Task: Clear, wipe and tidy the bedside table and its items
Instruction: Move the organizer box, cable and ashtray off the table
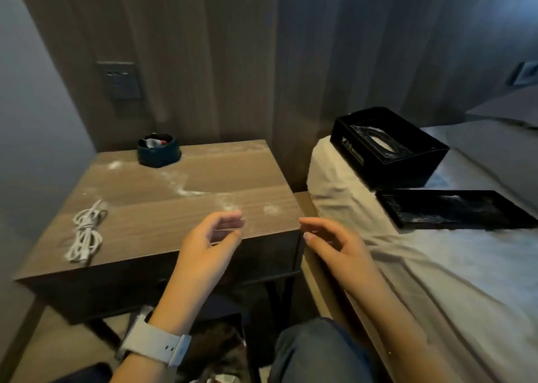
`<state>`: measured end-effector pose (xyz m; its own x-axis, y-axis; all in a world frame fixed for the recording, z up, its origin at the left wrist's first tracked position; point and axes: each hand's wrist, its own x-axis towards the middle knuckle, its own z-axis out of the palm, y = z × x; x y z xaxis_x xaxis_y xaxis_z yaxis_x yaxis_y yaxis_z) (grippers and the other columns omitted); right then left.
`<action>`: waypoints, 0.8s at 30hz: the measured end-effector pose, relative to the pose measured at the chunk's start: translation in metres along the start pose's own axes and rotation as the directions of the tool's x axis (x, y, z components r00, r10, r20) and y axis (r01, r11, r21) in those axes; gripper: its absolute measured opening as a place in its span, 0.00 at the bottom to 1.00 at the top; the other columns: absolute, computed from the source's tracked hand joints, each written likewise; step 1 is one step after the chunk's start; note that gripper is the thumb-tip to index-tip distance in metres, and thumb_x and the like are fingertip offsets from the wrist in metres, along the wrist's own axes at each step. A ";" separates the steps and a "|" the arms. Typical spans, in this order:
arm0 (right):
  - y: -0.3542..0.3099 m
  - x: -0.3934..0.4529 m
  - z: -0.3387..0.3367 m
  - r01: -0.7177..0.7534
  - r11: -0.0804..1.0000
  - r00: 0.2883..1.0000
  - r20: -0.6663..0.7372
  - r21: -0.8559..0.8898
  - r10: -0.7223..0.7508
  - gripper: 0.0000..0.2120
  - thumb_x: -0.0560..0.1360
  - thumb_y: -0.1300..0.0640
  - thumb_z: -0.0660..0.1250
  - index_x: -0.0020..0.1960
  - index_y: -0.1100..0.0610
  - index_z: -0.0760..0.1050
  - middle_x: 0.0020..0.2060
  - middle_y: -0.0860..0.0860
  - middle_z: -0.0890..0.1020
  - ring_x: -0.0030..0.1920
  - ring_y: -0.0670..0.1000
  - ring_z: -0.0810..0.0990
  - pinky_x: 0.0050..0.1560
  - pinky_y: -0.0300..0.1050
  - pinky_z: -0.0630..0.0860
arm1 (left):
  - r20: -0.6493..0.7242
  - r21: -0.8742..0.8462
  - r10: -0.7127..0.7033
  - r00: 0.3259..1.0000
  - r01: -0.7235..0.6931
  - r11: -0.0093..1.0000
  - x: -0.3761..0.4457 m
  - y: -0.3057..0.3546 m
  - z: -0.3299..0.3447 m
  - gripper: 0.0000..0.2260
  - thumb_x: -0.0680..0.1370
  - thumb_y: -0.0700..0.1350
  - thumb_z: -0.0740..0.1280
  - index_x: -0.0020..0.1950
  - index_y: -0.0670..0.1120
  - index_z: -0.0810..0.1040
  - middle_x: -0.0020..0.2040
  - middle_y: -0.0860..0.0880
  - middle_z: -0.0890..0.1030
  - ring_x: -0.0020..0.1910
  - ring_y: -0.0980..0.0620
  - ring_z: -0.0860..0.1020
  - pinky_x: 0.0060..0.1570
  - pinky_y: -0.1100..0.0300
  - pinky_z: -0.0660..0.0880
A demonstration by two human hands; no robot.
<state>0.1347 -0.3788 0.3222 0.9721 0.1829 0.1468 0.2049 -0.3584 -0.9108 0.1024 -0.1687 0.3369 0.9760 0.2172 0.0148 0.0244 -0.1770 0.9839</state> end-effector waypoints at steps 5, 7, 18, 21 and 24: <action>-0.022 -0.005 0.079 -0.008 0.994 0.998 0.055 0.112 0.002 0.13 0.76 0.61 0.67 0.58 0.49 0.78 0.51 0.41 0.82 0.53 0.35 0.79 0.51 0.26 0.73 | -0.152 -0.012 -0.008 0.988 0.006 1.000 -0.020 -0.020 -0.079 0.10 0.78 0.38 0.66 0.53 0.51 0.80 0.50 0.54 0.83 0.49 0.60 0.80 0.51 0.62 0.75; -0.031 -0.006 0.108 -0.019 0.990 0.997 0.073 0.142 0.009 0.13 0.76 0.61 0.67 0.58 0.49 0.79 0.51 0.42 0.83 0.52 0.36 0.79 0.50 0.27 0.73 | -0.213 0.015 0.011 0.977 -0.008 1.000 -0.025 -0.032 -0.108 0.11 0.77 0.37 0.66 0.53 0.52 0.80 0.49 0.54 0.83 0.48 0.62 0.80 0.53 0.62 0.75; -0.070 -0.001 0.226 -0.051 0.971 0.981 0.196 0.232 0.005 0.11 0.76 0.63 0.66 0.54 0.51 0.80 0.48 0.43 0.84 0.49 0.36 0.81 0.45 0.27 0.74 | -0.435 0.420 0.203 0.877 -0.002 0.908 -0.016 -0.082 -0.217 0.12 0.76 0.42 0.68 0.58 0.53 0.78 0.53 0.60 0.76 0.54 0.63 0.75 0.48 0.71 0.70; -0.076 0.013 0.241 -0.024 0.982 0.978 0.207 0.186 -0.016 0.10 0.76 0.62 0.66 0.54 0.50 0.81 0.48 0.43 0.84 0.49 0.39 0.81 0.46 0.30 0.75 | -0.399 0.551 0.200 0.895 0.060 0.832 0.014 -0.092 -0.226 0.16 0.75 0.50 0.69 0.62 0.52 0.74 0.57 0.55 0.73 0.59 0.54 0.72 0.52 0.67 0.69; -0.081 0.031 0.250 0.005 0.988 0.983 0.180 0.155 -0.033 0.10 0.76 0.63 0.66 0.52 0.49 0.81 0.47 0.46 0.84 0.47 0.41 0.81 0.44 0.30 0.76 | -0.386 0.655 0.149 0.910 0.156 0.740 0.046 -0.096 -0.227 0.23 0.73 0.58 0.68 0.64 0.49 0.72 0.58 0.47 0.74 0.59 0.45 0.72 0.58 0.52 0.72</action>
<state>0.1199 -0.1155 0.3043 0.9282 0.3568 0.1051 0.1899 -0.2117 -0.9587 0.0955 0.0760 0.2830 0.8088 0.5416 0.2291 0.3120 -0.7254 0.6135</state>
